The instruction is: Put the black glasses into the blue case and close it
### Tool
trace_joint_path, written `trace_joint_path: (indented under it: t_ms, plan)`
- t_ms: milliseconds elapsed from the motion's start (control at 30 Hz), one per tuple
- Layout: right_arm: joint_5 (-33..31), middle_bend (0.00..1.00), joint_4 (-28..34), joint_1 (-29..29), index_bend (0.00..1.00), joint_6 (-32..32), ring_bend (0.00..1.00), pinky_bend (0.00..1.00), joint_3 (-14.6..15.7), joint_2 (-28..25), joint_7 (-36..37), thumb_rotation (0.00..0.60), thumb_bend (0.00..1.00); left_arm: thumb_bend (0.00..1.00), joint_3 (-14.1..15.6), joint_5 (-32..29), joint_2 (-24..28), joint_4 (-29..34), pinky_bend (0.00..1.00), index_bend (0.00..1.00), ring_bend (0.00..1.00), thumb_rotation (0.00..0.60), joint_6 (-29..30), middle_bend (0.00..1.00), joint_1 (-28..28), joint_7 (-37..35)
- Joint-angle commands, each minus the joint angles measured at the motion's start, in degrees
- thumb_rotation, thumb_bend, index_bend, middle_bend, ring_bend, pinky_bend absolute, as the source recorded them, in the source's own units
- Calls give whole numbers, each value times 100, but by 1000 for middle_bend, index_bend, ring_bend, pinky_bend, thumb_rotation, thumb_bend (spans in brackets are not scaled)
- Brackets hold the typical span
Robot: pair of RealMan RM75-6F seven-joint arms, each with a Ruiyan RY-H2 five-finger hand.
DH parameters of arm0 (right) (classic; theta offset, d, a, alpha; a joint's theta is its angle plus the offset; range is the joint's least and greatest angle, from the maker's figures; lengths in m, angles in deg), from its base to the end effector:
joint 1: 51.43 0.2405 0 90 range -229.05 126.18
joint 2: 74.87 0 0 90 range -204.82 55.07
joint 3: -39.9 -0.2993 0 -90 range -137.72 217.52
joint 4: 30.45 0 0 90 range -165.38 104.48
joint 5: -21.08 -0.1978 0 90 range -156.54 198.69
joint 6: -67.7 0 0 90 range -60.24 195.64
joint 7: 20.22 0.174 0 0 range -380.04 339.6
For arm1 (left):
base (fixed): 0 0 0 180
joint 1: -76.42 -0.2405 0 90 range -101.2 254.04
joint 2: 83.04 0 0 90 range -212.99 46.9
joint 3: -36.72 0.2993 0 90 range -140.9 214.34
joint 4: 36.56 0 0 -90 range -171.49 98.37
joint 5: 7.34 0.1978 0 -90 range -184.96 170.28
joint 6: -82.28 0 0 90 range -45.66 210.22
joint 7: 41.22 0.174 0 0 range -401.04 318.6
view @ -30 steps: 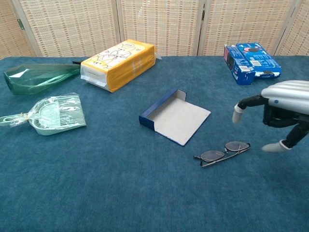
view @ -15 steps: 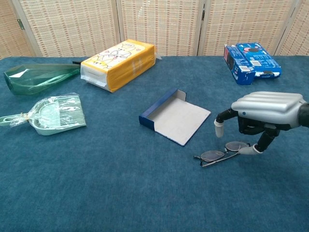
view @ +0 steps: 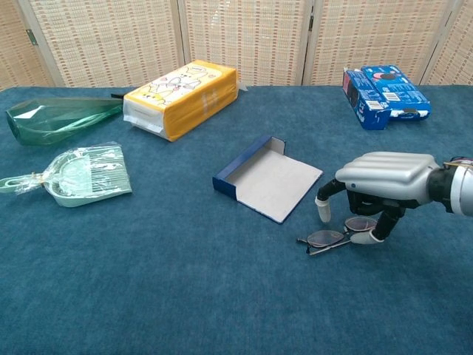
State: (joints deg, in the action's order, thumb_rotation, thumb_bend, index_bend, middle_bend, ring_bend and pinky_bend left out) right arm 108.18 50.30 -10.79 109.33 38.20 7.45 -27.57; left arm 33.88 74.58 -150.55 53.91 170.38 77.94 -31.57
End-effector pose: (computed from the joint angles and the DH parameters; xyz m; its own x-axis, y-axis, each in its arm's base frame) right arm -0.2200 -0.3535 -0.0279 0.6872 -0.3690 0.6257 -0.6789 -0.6328 0.3724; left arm -0.3672 0.1919 0.1835 0.5196 -0.0068 0.8544 0.8488 0.1183 -0.5153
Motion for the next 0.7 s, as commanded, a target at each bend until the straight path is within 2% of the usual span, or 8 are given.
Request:
trace_joint_path:
  t_ms: [33, 700]
  plan:
    - [-32, 1000, -50, 33, 391, -32, 1000, 990, 30, 54, -33, 600, 304, 174, 4, 0, -5, -10, 174, 0, 0, 600, -4, 0, -4, -10]
    - [-253, 1000, -322, 135, 572, 70, 1000, 990, 92, 261, -138, 600, 427, 174, 10, -31, -77, -183, 174, 0, 0, 600, -49, 0, -39, -143]
